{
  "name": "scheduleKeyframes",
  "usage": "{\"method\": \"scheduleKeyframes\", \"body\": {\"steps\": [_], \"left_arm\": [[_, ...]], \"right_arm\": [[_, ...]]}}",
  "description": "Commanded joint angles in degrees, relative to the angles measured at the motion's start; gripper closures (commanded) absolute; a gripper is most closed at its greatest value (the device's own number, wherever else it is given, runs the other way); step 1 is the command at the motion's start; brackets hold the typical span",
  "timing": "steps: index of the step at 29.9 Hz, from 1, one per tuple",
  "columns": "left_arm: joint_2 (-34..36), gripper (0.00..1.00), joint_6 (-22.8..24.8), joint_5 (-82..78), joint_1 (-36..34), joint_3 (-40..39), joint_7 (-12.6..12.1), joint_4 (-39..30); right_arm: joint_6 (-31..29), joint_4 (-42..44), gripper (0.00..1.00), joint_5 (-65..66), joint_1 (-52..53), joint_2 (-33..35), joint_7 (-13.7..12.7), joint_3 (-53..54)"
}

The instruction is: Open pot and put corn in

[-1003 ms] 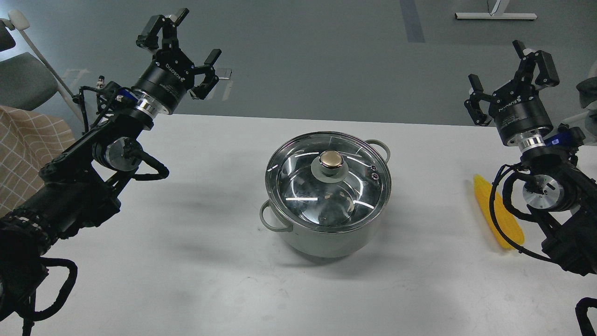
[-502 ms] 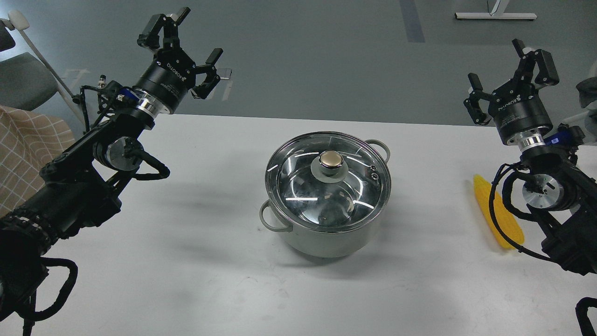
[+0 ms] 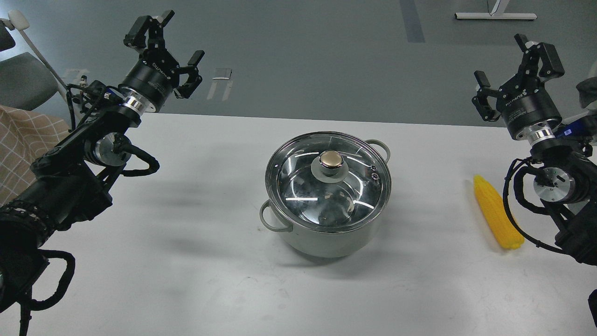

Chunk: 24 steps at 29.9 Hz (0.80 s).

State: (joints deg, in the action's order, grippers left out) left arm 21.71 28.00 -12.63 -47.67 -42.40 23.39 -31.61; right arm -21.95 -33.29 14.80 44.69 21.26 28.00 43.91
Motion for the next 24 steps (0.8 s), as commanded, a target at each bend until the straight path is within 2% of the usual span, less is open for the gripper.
{"method": "scheduleKeyframes", "body": {"steps": [1,3,10,15,24], "left_arm": [[0.0,0.02,0.0,0.1,-0.1,0.0,0.0,0.8],[-0.4,0.02,0.0,0.2,0.1,-0.4,0.7,0.8],[-1.4,0.02,0.0,0.2,0.5,-0.4,0.1,0.1],[-2.6,0.02,0.0,0.1,0.5,0.0,0.7,-0.1],[-3.6,0.02,0.0,-1.0,0.2,0.2,0.8,-0.2]], "right_arm": [[0.1,3.5,0.0,-0.1,1.0,0.0,0.0,-0.2],[0.2,4.5,0.0,-0.4,1.5,-0.2,0.0,-0.1],[0.4,4.6,0.0,-0.5,2.7,-1.5,0.0,-0.2],[0.4,8.1,0.0,-0.8,3.0,-2.4,0.0,-0.1],[0.1,7.4,0.0,-0.7,2.9,-3.6,0.0,-0.2]]}}
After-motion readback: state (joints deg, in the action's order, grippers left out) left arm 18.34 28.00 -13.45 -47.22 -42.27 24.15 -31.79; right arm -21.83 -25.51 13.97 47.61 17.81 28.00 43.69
